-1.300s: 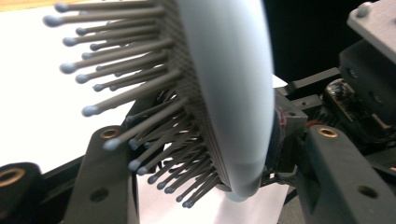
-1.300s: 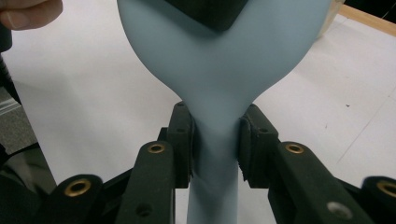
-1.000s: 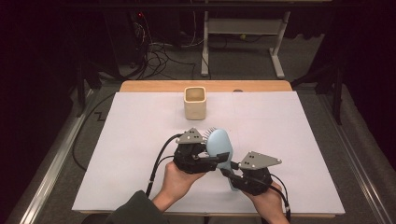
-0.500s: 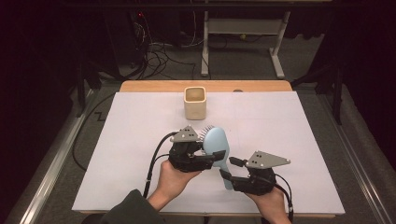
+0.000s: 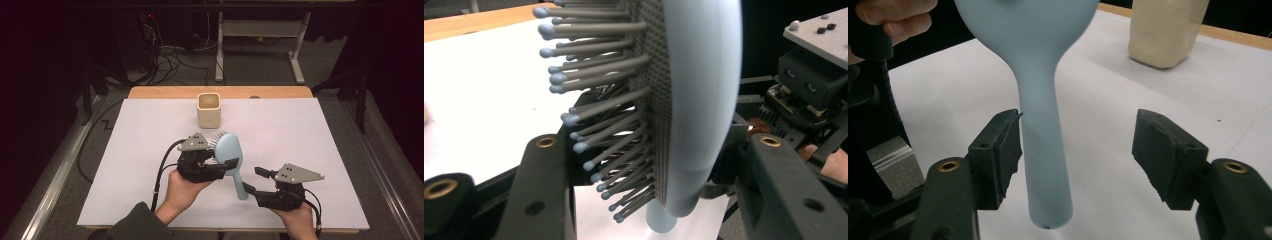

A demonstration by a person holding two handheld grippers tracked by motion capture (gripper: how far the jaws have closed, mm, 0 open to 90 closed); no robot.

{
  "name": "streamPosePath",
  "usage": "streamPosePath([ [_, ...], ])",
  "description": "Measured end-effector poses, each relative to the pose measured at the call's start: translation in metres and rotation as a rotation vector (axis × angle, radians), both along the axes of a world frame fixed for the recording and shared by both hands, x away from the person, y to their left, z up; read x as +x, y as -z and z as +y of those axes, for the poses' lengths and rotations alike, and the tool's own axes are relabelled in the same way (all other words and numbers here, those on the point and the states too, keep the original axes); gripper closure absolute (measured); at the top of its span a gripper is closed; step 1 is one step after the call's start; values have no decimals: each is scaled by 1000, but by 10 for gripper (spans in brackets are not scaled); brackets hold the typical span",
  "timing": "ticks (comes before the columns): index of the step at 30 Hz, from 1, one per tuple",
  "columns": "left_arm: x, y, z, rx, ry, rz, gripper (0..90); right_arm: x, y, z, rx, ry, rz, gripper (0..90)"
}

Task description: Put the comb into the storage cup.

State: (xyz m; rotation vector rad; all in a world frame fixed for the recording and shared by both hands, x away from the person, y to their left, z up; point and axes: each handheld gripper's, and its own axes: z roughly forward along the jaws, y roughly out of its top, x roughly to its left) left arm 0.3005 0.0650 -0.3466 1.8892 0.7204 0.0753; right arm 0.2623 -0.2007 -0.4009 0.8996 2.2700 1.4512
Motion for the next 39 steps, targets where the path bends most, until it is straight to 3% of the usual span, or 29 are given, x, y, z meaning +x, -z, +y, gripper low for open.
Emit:
streamPosePath([
  [22, 0, -5, 14, 2, -29, -13, 513, -3, 7, -37, 56, 50, -30, 332],
  [39, 3, -5, 21, -1, -48, -11, 510, -7, 12, -69, 64, 151, -72, 325],
])
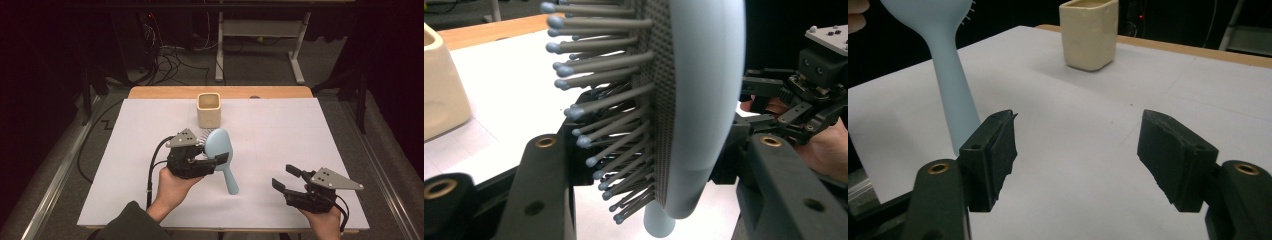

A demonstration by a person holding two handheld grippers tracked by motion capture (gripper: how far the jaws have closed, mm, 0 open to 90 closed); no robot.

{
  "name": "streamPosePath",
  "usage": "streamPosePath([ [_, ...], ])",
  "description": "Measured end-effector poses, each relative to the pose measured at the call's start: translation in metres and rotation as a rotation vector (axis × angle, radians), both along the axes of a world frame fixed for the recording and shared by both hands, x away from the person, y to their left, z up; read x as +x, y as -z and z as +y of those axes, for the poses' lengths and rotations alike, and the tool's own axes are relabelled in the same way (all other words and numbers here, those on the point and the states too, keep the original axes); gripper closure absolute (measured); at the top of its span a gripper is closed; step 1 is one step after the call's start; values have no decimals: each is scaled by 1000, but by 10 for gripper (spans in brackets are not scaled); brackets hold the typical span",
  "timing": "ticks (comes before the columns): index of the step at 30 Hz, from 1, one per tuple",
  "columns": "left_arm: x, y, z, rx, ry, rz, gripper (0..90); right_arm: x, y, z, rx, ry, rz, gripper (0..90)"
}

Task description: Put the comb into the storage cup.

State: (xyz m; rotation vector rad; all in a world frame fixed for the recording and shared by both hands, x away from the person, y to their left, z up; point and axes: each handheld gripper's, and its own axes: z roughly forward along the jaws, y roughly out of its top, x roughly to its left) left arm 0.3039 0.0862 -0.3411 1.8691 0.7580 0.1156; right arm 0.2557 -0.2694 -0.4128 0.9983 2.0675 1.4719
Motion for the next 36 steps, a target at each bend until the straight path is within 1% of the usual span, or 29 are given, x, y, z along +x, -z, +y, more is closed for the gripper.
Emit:
streamPosePath([
  [8, 1, -1, 5, 1, -13, -2, 510, -2, 2, -11, 9, 28, -11, 322],
  [13, 1, -2, 9, -1, -19, -2, 509, -3, 4, -17, 14, 43, -5, 319],
  [16, 2, -2, 11, -2, -23, 0, 509, -4, 6, -21, 28, 47, 1, 323],
  [22, 2, -3, 17, -7, -38, 2, 508, -5, 10, -27, 8, 72, -10, 326],
  [29, 4, -4, 23, -8, -53, 0, 508, -5, 16, -35, 15, 82, 0, 324],
  [32, 4, -5, 25, -11, -59, 0, 508, -5, 18, -37, 10, 83, -3, 324],
  [36, 5, -6, 28, -12, -65, -1, 508, -8, 21, -40, 22, 90, -18, 337],
])
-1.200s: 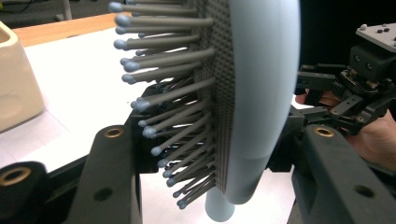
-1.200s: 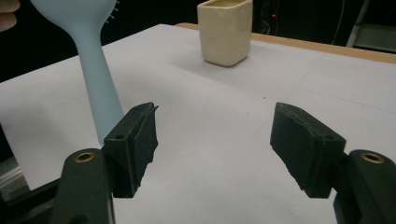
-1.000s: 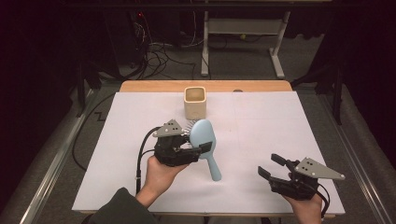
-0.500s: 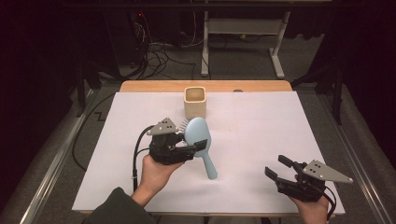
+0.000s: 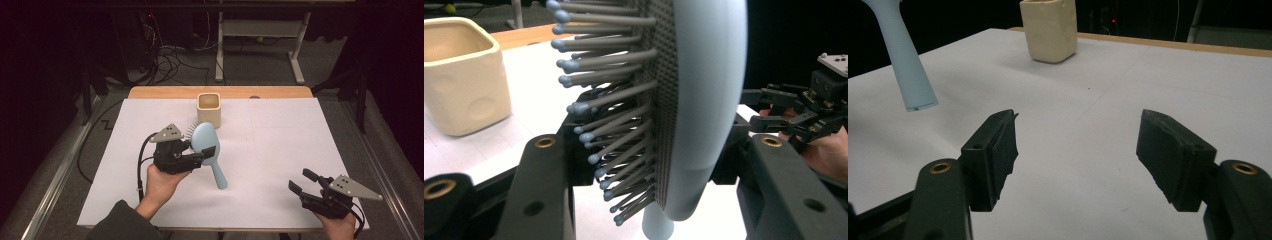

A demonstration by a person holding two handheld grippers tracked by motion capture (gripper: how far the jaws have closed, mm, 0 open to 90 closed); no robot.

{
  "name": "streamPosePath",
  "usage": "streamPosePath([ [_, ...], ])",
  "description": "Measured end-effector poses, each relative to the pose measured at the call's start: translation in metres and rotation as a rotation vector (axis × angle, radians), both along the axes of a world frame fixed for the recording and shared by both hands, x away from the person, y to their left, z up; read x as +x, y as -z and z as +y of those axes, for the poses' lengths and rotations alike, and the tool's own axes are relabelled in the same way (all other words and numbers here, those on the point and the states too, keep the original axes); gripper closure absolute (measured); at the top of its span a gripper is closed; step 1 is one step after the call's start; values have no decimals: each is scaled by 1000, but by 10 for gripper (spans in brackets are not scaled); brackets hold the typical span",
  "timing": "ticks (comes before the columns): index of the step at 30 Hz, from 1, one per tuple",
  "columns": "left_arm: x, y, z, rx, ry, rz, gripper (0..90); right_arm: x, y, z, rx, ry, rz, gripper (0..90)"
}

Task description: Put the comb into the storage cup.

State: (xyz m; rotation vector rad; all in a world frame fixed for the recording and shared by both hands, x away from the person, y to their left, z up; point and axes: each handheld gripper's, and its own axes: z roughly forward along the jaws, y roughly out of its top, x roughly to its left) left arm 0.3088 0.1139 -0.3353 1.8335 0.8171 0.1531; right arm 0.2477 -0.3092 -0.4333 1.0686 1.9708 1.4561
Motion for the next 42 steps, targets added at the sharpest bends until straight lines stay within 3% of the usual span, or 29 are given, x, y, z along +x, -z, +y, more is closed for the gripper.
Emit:
streamPosePath([
  [14, 3, -3, 7, 0, -24, -7, 507, -5, 12, -9, -8, 13, 7, 353],
  [20, 5, -8, 10, 7, -33, -19, 507, -5, 18, -14, 13, 31, 25, 346],
  [28, 8, -11, 13, 2, -43, -20, 508, -8, 24, -19, 11, 56, -5, 333],
  [42, 20, -10, 20, 17, -87, -15, 507, -7, 32, -22, 18, 75, 15, 293],
])
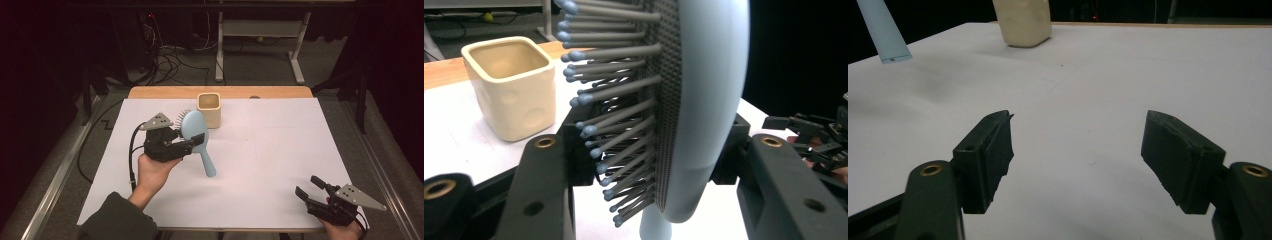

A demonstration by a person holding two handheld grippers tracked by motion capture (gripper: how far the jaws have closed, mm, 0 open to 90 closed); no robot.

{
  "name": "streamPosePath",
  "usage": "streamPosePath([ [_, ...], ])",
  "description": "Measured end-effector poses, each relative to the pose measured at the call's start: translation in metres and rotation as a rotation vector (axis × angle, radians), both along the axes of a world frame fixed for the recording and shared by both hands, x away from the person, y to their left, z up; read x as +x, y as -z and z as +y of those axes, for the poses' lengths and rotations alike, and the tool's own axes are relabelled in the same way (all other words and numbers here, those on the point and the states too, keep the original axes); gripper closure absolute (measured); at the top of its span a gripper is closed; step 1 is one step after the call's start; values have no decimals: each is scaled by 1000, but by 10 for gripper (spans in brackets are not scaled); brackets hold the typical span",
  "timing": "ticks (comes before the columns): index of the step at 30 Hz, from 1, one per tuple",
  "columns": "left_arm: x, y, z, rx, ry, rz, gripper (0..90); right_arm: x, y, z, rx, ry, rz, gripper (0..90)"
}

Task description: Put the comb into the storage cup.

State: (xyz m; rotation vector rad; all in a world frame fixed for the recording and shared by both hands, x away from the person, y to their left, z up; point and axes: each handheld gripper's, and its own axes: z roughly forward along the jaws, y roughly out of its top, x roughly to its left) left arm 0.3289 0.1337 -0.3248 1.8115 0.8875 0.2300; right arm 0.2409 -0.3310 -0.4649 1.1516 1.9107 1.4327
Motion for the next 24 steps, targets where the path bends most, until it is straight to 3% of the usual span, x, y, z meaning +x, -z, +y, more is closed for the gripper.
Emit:
streamPosePath([
  [5, 2, -4, 0, 11, -12, -7, 507, 0, 0, 0, 6, 2, 3, 289],
  [10, 7, -8, 2, -9, -21, -7, 507, 0, 1, 1, 6, 0, 3, 288],
  [24, 21, -18, 2, 14, -53, -20, 507, 1, 2, 1, 5, -6, 5, 288],
])
